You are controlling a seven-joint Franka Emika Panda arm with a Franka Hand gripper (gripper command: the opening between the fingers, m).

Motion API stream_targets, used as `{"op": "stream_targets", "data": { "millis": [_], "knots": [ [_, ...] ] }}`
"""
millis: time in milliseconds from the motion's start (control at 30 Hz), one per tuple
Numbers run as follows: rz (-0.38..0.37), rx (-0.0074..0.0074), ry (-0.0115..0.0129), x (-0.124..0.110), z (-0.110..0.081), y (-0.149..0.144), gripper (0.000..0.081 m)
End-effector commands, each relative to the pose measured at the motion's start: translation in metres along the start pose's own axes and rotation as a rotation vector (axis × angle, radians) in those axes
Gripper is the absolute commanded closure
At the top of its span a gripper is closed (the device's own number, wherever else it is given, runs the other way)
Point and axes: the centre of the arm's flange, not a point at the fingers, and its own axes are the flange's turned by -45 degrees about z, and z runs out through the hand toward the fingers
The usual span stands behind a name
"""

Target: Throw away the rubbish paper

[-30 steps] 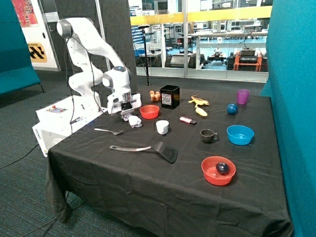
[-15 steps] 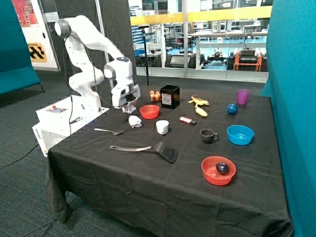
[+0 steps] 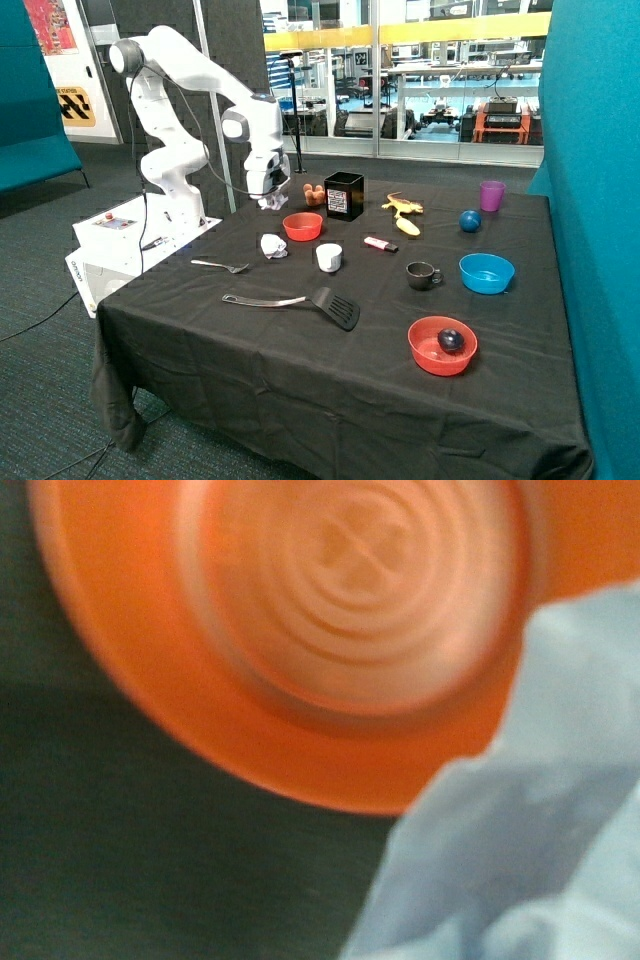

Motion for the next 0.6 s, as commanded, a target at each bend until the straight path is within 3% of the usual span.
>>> {"op": "stream_targets", "data": {
  "millis": [0,267,567],
  "knots": [
    [-0.154,0.0064,0.0005,0.031,-0.02,-0.041,0.0808],
    [-0.251,0.0064,0.0008,0.061,-0.037,-0.084,0.0808],
    [-0.302,0.0064,0.001,0.089,-0.059,-0.116,0.0808]
  ]
}}
